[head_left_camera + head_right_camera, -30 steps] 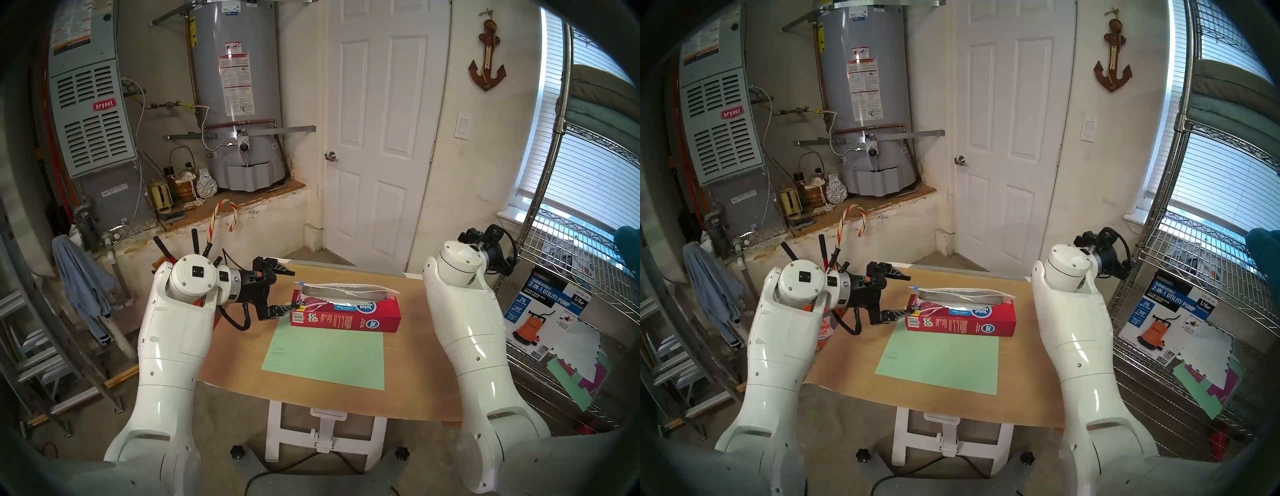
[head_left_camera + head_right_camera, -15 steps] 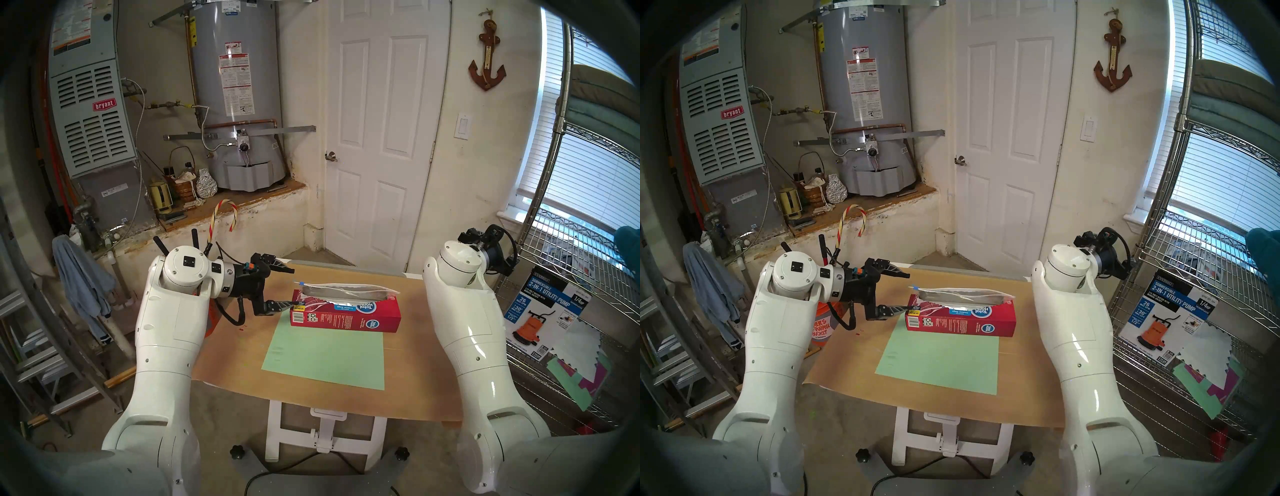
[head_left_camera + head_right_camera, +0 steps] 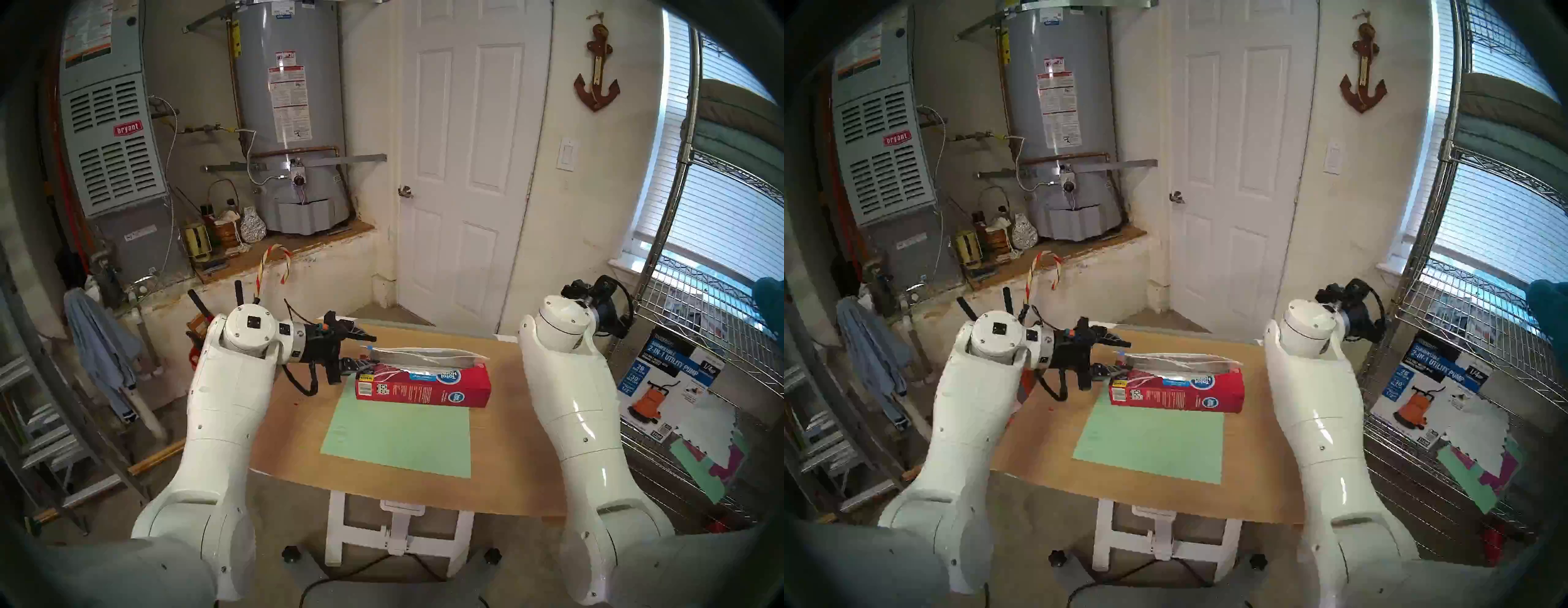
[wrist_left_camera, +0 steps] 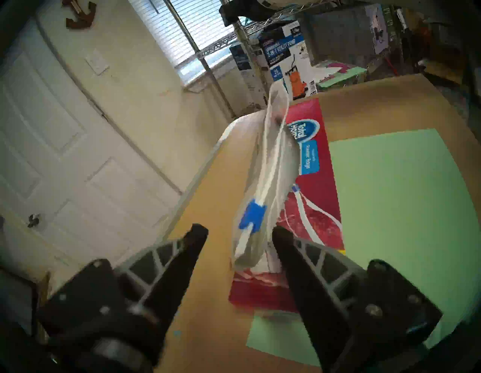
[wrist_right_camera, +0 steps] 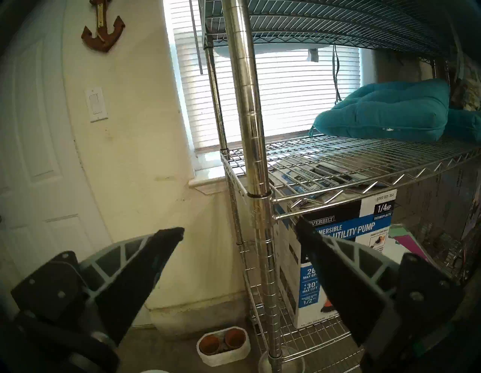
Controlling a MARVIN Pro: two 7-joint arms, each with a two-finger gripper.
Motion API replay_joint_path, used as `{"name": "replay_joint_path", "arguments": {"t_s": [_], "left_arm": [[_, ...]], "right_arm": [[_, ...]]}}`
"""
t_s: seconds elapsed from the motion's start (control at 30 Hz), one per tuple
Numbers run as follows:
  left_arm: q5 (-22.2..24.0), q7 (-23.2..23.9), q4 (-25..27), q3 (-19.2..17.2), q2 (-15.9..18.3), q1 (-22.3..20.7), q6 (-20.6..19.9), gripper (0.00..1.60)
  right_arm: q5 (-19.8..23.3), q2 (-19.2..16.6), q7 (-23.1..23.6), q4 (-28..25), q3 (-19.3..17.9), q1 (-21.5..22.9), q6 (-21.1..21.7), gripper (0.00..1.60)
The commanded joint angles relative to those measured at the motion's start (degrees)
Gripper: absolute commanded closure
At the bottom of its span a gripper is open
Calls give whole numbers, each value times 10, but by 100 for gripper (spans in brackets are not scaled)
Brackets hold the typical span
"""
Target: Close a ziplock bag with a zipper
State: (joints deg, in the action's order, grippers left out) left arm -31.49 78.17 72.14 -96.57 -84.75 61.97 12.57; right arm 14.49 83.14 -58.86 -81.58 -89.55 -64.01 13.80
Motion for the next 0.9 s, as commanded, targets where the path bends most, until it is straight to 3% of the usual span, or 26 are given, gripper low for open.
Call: {"name": "replay_joint_path", "arguments": {"t_s": [0.0, 0.33, 0.47, 0.53, 0.67, 0.73, 0.8, 0.87], "left_arm": [[7, 3, 19, -7, 3, -14, -1, 72], [8, 14, 37, -15, 2, -6, -4, 106], [7, 16, 37, -18, 0, -6, -4, 105], [7, 16, 37, -19, -1, -6, -3, 117], [6, 17, 36, -21, -2, -7, -2, 112], [7, 19, 34, -21, -2, -8, -2, 119], [9, 20, 30, -22, -2, -10, -1, 151], [11, 23, 26, -22, -4, -12, 0, 160]], "right_arm": [[0, 0, 0, -11, 0, 8, 0, 0], [0, 0, 0, -11, 0, 8, 0, 0], [0, 0, 0, -11, 0, 8, 0, 0], [0, 0, 0, -11, 0, 8, 0, 0], [0, 0, 0, -11, 0, 8, 0, 0], [0, 0, 0, -11, 0, 8, 0, 0], [0, 0, 0, -11, 0, 8, 0, 0], [0, 0, 0, -11, 0, 8, 0, 0]]}}
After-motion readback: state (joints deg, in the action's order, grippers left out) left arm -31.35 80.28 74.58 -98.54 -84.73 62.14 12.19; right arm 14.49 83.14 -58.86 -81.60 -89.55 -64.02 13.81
